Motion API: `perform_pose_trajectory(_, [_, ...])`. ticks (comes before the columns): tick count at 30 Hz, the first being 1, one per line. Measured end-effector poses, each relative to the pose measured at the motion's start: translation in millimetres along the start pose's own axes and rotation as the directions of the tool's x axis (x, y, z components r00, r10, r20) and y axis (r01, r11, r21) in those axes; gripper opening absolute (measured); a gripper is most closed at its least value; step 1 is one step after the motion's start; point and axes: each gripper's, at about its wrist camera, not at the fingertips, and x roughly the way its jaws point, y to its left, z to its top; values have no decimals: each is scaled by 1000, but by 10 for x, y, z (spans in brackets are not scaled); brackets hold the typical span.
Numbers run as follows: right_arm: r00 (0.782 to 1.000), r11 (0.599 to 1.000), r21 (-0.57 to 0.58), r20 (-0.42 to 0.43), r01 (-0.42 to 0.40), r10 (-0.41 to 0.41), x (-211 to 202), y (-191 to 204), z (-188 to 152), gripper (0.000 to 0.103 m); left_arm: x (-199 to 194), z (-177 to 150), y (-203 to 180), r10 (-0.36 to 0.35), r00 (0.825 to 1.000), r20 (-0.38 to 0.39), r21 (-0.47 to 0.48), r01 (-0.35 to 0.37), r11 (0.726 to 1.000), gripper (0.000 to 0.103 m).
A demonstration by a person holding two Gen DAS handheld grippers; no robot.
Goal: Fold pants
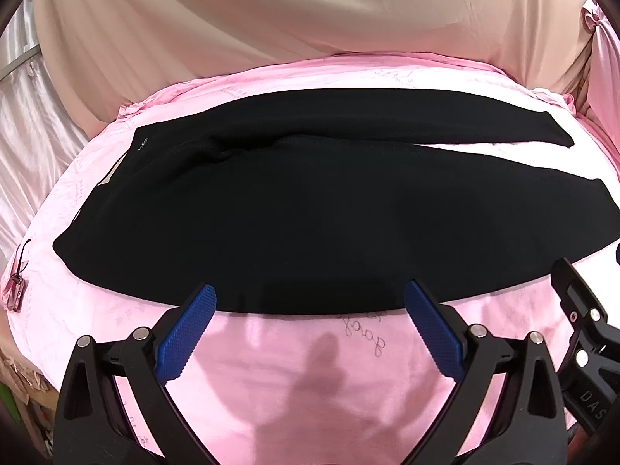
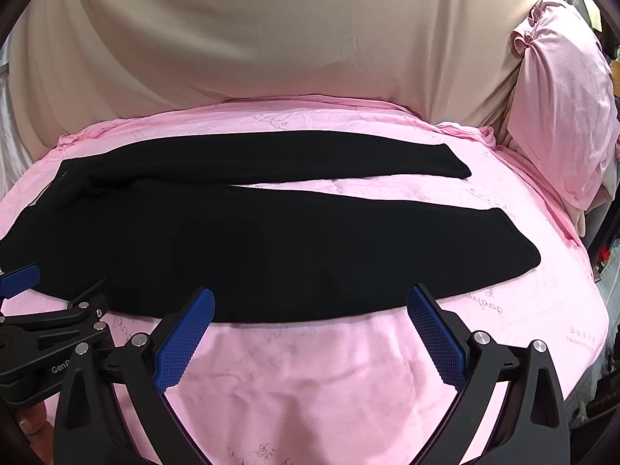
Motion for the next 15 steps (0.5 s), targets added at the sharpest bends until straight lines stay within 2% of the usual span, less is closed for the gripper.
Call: perform_pose_trajectory(15, [1000,1000,5,-3,-8,8,-11,-24,15,98,0,-24,-39,-8,1000,-8,9,8,1000,96])
